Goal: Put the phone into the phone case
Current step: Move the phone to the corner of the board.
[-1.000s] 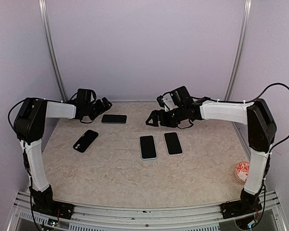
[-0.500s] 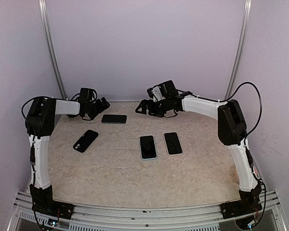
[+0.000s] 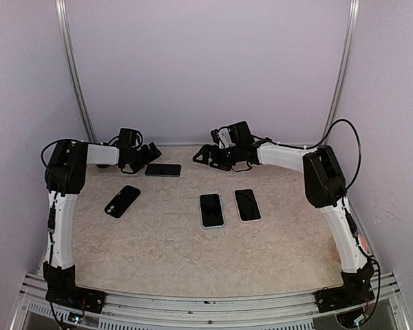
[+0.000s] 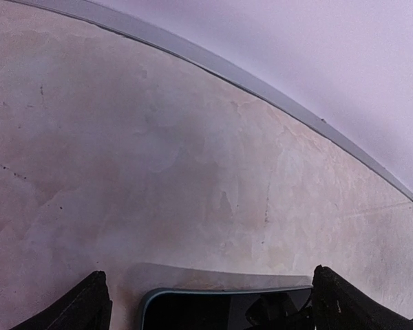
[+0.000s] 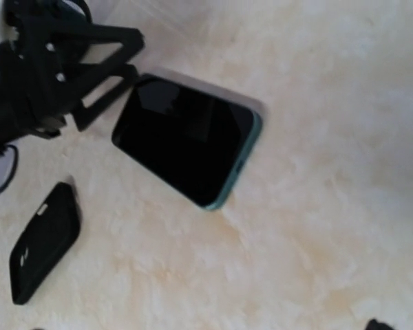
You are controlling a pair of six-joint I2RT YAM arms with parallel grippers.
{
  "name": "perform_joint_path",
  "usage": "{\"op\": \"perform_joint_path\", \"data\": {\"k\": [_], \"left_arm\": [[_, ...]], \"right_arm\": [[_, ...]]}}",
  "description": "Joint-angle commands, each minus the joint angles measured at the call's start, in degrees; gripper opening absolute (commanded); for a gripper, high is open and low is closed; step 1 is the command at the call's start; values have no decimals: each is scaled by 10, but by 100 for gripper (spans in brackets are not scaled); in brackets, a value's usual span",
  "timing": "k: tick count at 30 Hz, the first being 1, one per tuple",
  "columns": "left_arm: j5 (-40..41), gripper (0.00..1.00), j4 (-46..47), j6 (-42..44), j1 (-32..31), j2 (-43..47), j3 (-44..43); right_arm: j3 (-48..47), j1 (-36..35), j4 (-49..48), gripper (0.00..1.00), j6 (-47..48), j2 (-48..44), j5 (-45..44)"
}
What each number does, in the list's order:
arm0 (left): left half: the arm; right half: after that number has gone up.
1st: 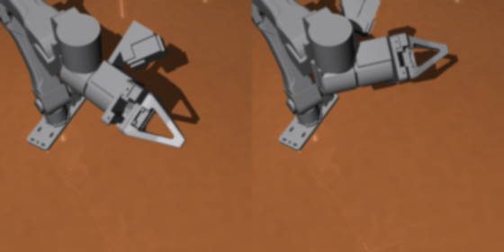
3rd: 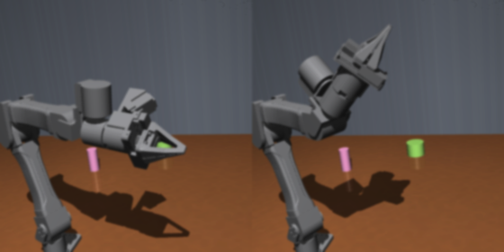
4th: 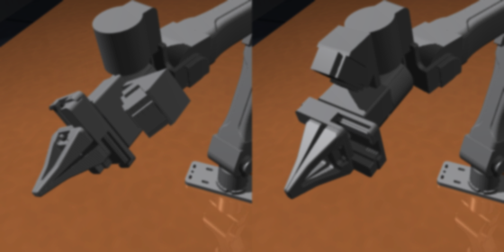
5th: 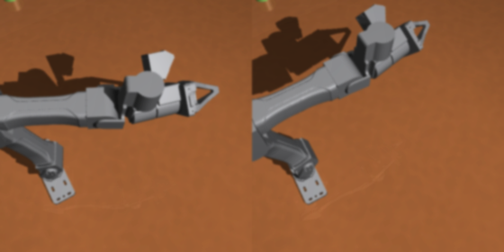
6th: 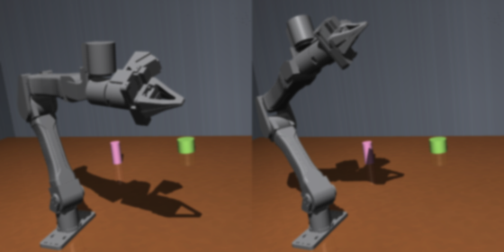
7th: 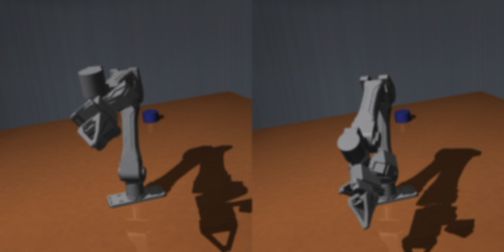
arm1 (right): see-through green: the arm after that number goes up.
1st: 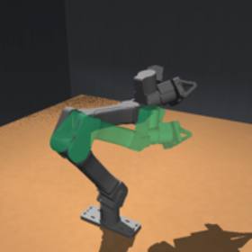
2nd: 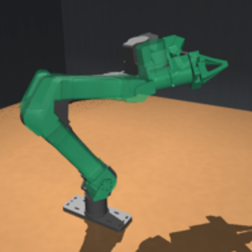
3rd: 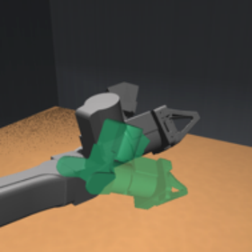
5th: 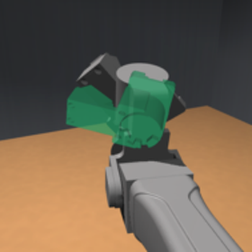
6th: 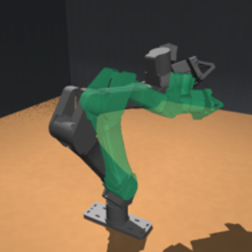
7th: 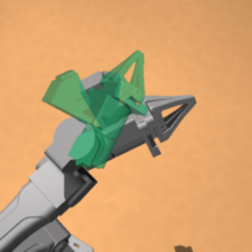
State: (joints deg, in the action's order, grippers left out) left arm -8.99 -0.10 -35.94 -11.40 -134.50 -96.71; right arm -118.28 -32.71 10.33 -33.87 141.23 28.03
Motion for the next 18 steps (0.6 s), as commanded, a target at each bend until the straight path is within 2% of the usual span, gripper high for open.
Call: {"op": "perform_joint_path", "data": {"k": [1, 7, 18], "left_arm": [[-48, 99, -4, 15, -3, -29, -11], [-44, 99, -35, 47, -20, -33, -23], [-63, 99, -5, 44, -53, -2, 35]], "right_arm": [[-4, 3, -44, 99, -13, 15, 4], [-5, 3, -49, 99, -19, 23, 7], [15, 3, -48, 99, -29, 30, 26]]}}
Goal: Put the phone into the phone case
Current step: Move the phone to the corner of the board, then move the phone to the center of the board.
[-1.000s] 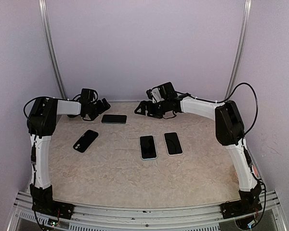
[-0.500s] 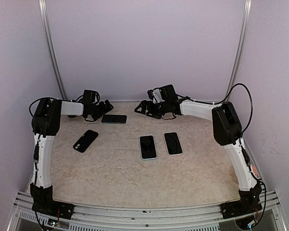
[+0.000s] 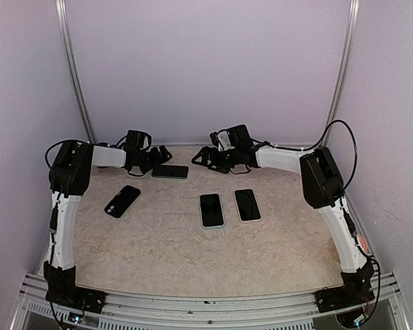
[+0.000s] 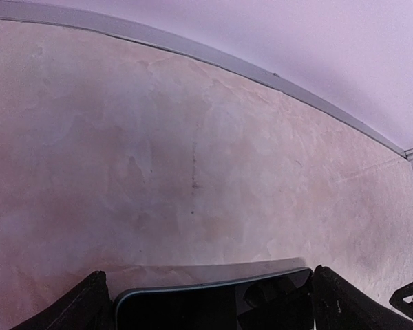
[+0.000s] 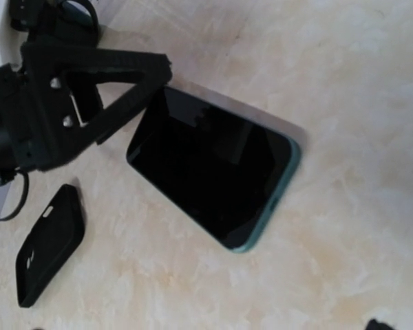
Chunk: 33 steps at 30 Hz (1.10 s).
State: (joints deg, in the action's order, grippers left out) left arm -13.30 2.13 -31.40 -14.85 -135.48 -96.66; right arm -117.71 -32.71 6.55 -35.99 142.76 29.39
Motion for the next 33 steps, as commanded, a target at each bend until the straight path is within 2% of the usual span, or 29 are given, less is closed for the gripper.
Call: {"op": "perform_joint_path", "data": {"k": [1, 11, 24, 33], "left_arm": [[-21, 99, -26, -4, -23, 11, 41], [-19, 99, 15, -29, -52, 41, 98], [44, 99, 45, -72, -44, 120, 196], [2, 99, 43, -66, -57, 98, 178]], "right_arm": [[12, 3, -11, 100, -9, 15, 13], [37, 3, 3, 99, -30, 17, 0], [-20, 0, -2, 99, -54, 68, 3], [-41, -7, -20, 99, -66, 90, 7]]}}
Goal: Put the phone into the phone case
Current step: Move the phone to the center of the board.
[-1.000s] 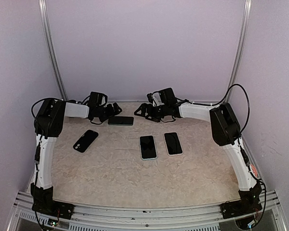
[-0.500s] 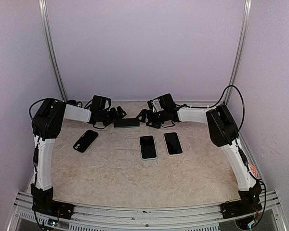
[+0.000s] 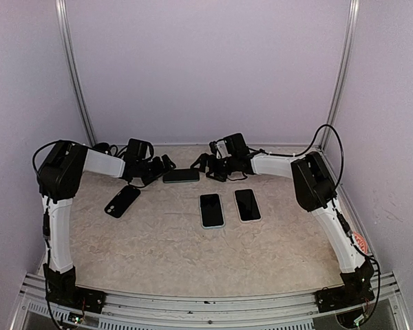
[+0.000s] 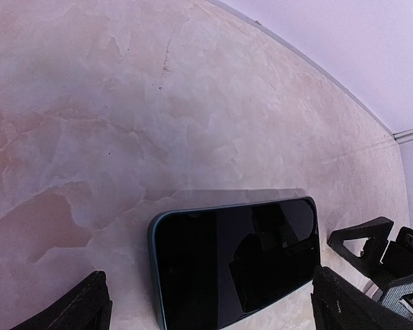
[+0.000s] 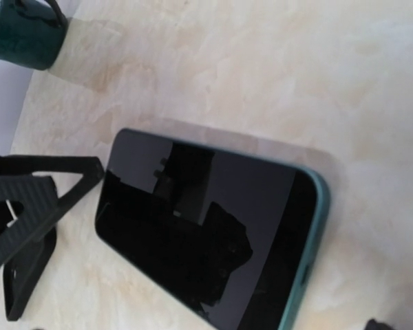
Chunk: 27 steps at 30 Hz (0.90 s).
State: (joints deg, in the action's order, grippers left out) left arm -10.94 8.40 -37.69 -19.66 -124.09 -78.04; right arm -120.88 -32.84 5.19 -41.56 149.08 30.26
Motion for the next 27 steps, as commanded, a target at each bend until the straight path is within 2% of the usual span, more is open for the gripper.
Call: {"op": "perform_joint_path", "data": {"k": [1, 13, 21, 27], "left_arm": [[-25, 99, -17, -2, -11, -21, -12], [-87, 99, 19, 10, -33, -51, -44], [-94, 99, 37, 2, -33, -51, -28], [-75, 99, 42, -9, -26, -8, 14]], "right_arm": [[-10, -7, -10, 99, -12, 28, -3], [-4, -13, -9, 100, -15, 21, -25], [6, -19, -33, 99, -12, 24, 25], [28, -40, -50, 99, 8, 6, 62]]}}
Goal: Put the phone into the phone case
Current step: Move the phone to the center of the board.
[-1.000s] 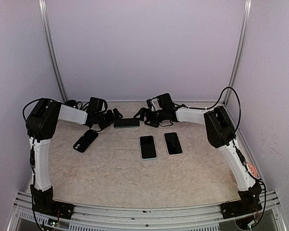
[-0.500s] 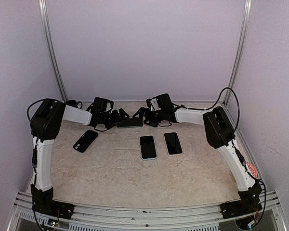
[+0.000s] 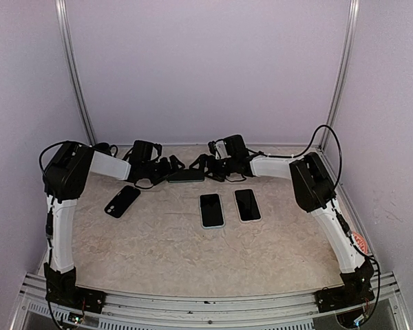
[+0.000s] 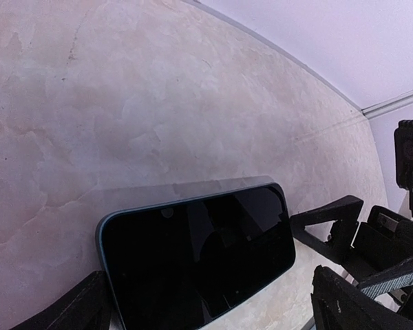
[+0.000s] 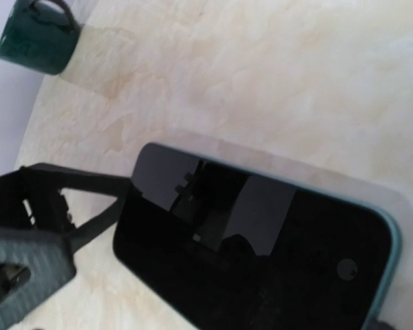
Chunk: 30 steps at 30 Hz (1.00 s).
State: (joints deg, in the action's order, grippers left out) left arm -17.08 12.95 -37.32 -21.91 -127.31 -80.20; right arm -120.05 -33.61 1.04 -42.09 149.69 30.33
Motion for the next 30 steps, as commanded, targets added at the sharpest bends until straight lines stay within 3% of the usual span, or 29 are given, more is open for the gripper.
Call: {"op": "perform_joint_path", "data": {"k": [1, 17, 30], "left_arm": [[-10, 99, -3, -13, -3, 33, 46], [21, 99, 9, -17, -4, 193, 217], [23, 99, 4, -6, -20, 236, 242]], "right_arm": [[23, -36, -9, 99, 15, -3, 67], [123, -85, -65, 100, 16, -82, 110], [118, -97, -88, 99, 13, -96, 124]]}}
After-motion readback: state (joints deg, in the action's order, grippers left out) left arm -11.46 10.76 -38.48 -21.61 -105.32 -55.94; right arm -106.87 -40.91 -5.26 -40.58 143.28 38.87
